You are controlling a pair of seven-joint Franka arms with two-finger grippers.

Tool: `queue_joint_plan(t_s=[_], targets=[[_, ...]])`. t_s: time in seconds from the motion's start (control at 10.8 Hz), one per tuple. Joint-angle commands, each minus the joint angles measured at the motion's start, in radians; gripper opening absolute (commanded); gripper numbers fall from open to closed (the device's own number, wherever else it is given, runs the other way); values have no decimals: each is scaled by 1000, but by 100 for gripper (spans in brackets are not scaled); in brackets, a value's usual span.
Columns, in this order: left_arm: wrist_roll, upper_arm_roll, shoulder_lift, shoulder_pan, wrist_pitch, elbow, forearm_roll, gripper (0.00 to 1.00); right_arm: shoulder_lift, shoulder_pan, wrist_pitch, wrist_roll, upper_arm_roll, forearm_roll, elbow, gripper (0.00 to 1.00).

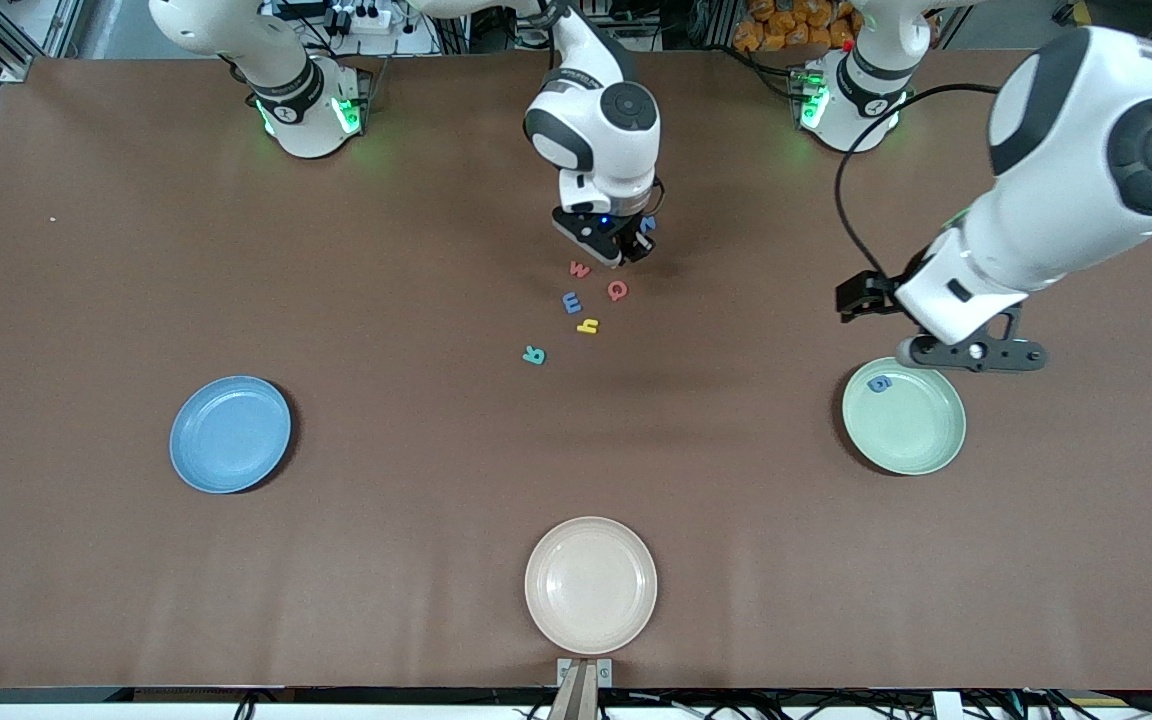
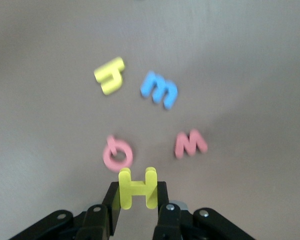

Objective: Sort uppercase to blue plate, lowercase to green plate
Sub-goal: 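Carry the H to the blue plate while the left gripper reaches letters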

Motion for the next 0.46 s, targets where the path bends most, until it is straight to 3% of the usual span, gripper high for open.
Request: queue_joint_plan(t_s=[0.0, 0.37], targets=[[-127, -2, -9, -69, 74, -67, -9, 100, -54, -101, -35, -127, 12, -11, -19, 0], [-300, -4, -14, -175, 248, -224, -4, 100, -105, -306, -100, -404, 12, -7, -22, 0]])
